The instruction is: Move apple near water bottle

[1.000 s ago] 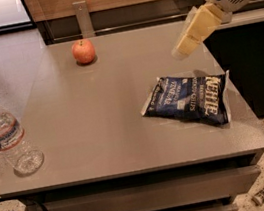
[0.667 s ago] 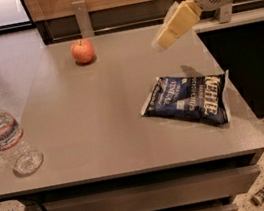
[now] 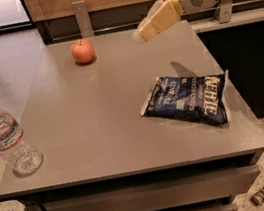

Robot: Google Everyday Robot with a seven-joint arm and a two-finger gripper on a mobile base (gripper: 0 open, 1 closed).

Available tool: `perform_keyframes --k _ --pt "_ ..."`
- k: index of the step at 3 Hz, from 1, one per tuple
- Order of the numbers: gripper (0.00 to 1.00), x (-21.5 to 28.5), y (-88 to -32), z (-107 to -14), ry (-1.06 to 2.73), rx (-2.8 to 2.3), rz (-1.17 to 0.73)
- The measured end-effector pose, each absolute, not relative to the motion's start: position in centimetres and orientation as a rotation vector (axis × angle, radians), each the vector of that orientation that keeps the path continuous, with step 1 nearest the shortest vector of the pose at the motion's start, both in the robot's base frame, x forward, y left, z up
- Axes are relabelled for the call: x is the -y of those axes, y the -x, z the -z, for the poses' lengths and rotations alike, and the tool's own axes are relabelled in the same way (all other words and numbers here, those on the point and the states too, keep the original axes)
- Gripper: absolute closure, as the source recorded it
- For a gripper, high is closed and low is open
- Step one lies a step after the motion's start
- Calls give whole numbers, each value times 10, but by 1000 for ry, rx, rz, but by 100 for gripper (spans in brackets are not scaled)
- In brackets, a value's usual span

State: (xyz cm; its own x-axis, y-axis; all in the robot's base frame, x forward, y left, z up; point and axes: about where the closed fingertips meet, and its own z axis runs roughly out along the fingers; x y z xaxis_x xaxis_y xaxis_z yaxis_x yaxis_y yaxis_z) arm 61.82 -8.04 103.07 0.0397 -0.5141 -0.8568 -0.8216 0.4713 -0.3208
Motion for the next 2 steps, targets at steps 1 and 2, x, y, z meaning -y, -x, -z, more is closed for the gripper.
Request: perform_keyframes --k 1,2 --pt "0 77 -624 -1032 1185 -1616 -356" --pt "0 59 -672 -1030 1190 -1618 -378"
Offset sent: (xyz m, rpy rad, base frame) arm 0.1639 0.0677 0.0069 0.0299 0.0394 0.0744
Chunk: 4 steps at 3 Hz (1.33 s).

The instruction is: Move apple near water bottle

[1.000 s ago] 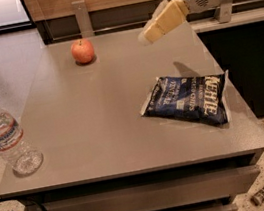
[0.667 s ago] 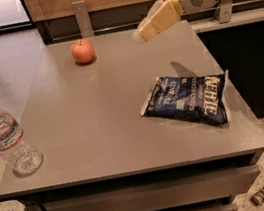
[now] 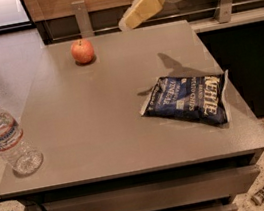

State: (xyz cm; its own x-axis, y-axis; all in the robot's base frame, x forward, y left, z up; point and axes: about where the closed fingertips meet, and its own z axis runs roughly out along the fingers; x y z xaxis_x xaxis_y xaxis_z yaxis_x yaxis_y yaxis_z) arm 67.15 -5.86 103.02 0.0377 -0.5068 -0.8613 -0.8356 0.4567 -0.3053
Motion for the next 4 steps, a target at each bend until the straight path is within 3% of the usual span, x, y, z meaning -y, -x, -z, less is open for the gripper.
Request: perform_keyframes --k 1,2,4 --pt "0 2 -766 -1004 1168 -1670 -431" --pt "0 -38 -805 -999 1140 -1663 -454" --pt "0 -104 -825 -978 1061 -1640 -559"
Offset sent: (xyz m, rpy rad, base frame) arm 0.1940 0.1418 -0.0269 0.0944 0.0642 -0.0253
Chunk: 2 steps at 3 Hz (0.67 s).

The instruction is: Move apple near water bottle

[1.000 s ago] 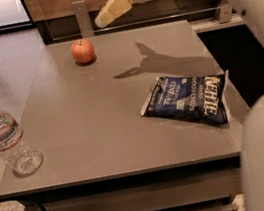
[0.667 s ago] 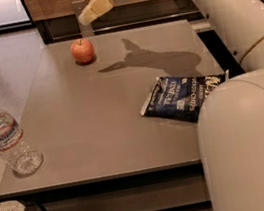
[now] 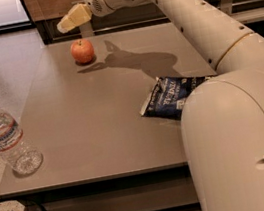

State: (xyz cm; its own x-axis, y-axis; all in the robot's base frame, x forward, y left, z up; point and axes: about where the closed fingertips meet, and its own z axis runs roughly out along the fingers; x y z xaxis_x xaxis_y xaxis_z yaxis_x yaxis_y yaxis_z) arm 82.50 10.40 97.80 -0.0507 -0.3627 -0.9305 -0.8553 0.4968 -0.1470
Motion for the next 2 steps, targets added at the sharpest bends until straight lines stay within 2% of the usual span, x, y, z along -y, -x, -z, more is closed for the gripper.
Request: perform_keyframes --k 2 --pt "0 -120 -798 -910 1040 -1764 -622"
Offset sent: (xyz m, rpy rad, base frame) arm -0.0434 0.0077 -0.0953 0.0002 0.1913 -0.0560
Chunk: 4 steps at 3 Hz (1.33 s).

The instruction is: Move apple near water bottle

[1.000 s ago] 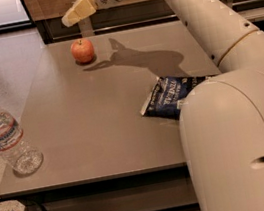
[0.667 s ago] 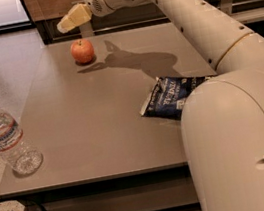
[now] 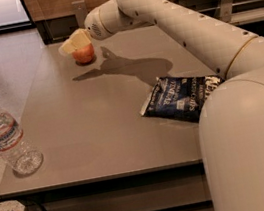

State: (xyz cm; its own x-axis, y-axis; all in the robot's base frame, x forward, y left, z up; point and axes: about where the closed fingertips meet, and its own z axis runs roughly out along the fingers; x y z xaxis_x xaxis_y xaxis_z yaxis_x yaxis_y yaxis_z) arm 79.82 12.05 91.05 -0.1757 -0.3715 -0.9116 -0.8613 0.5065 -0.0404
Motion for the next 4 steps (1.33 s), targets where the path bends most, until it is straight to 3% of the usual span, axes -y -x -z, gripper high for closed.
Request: perform_keyframes --k 4 --pt "0 -136 -820 -851 1064 -1758 -650"
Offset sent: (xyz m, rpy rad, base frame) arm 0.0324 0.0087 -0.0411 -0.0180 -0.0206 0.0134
